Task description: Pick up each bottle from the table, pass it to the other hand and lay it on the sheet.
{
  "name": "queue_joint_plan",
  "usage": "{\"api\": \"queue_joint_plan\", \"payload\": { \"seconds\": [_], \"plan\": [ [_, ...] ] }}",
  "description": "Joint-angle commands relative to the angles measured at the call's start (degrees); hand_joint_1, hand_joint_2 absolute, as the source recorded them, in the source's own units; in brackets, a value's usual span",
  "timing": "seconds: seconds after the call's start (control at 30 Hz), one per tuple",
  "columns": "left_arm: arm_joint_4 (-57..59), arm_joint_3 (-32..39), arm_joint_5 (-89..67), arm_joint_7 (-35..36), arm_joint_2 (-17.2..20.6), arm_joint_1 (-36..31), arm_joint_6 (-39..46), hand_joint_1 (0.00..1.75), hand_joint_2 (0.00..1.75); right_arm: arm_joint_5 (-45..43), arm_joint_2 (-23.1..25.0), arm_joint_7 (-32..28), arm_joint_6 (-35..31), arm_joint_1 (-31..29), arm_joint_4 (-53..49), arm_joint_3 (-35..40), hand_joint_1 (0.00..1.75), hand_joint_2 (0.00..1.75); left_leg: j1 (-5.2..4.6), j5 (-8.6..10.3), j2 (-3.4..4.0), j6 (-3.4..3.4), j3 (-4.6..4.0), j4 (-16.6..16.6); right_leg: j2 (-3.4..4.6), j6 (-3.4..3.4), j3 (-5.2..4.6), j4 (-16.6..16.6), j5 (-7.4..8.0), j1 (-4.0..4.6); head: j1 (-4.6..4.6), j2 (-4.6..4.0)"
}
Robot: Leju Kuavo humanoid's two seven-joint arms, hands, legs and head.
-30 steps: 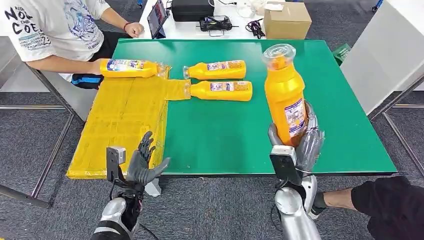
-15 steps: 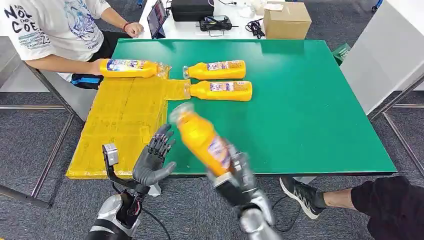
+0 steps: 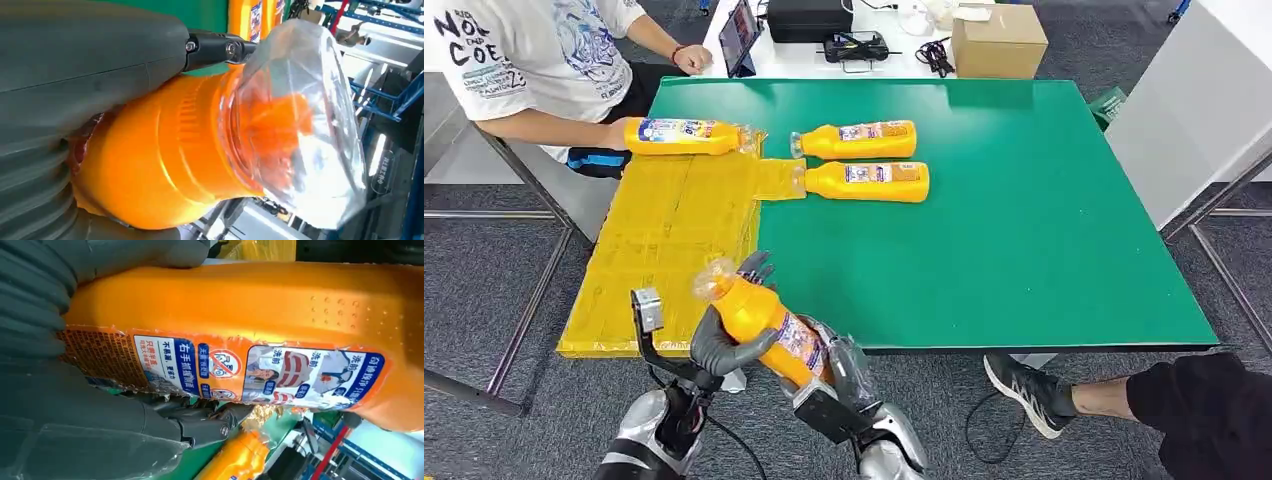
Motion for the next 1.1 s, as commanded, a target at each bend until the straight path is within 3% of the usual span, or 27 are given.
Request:
{"api": "queue_joint_plan", "payload": {
  "seconds": [0.03, 0.77, 0.8, 0.83, 0.93, 1.0, 1.1],
  "plan": [
    [1.36, -3.02, -0.95, 0.48, 1.85, -1.17, 0.26, 0.00, 1.75, 0.10, -0.12, 0.52, 0.03, -3.84, 5.62, 3.70, 1.75, 1.75, 0.02, -0.05, 0.07, -0.04, 0.17, -0.05, 0.06, -0.07, 0.14, -0.04, -0.03, 0.02, 0.00, 0.00],
    [-0.11, -3.44, -0.50, -0.60, 2.25, -0.62, -1.76, 0.00, 1.75, -0.86, -0.47, 1.90, -0.09, -5.76, 4.71, 4.25, 1.75, 1.75, 0.03, -0.12, 0.10, -0.05, 0.29, -0.02, 0.09, -0.10, 0.26, -0.03, -0.09, 0.03, 0.02, 0.00],
    [-0.36, -3.12, 0.47, -0.51, 2.06, -0.51, -2.28, 0.33, 1.75, -0.72, -0.45, 2.03, 0.06, -5.80, 5.34, 4.48, 1.75, 1.75, 0.01, -0.07, 0.07, -0.03, 0.22, -0.05, 0.06, -0.08, 0.18, -0.03, -0.06, 0.01, 0.02, 0.00],
    [-0.81, -2.74, 1.81, -0.12, 1.85, -0.23, -2.76, 1.75, 1.75, -0.43, -0.36, 2.17, -0.23, -5.77, 6.32, 4.71, 1.75, 1.75, 0.02, -0.05, 0.07, -0.03, 0.16, -0.04, 0.06, -0.06, 0.14, -0.04, -0.03, 0.02, 0.02, 0.00],
    [-2.03, -2.73, 4.14, 0.17, 1.84, 0.36, -4.56, 1.75, 1.75, -0.04, -0.27, 1.90, -0.31, -5.91, 8.10, 5.03, 1.75, 1.75, 0.06, -0.24, 0.18, -0.09, 0.61, -0.06, 0.15, -0.17, 0.56, -0.07, -0.18, 0.07, 0.02, 0.00],
    [-2.51, -2.89, 4.17, -0.01, 1.87, 0.49, -4.75, 1.75, 1.75, -0.02, -0.27, 1.77, -0.30, -6.02, 8.38, 5.05, 1.75, 1.75, 0.01, -0.05, 0.05, -0.04, 0.17, -0.05, 0.04, -0.06, 0.15, -0.04, -0.04, 0.01, 0.02, 0.00],
    [-2.29, -2.66, 4.85, 0.02, 1.59, 0.50, -4.90, 1.75, 1.75, 0.34, -0.41, 2.17, -0.16, -6.03, 8.29, 5.03, 1.75, 1.75, 0.04, -0.13, 0.07, -0.07, 0.36, -0.05, 0.06, -0.12, 0.34, -0.06, -0.11, 0.04, 0.02, 0.00]
  ]
}}
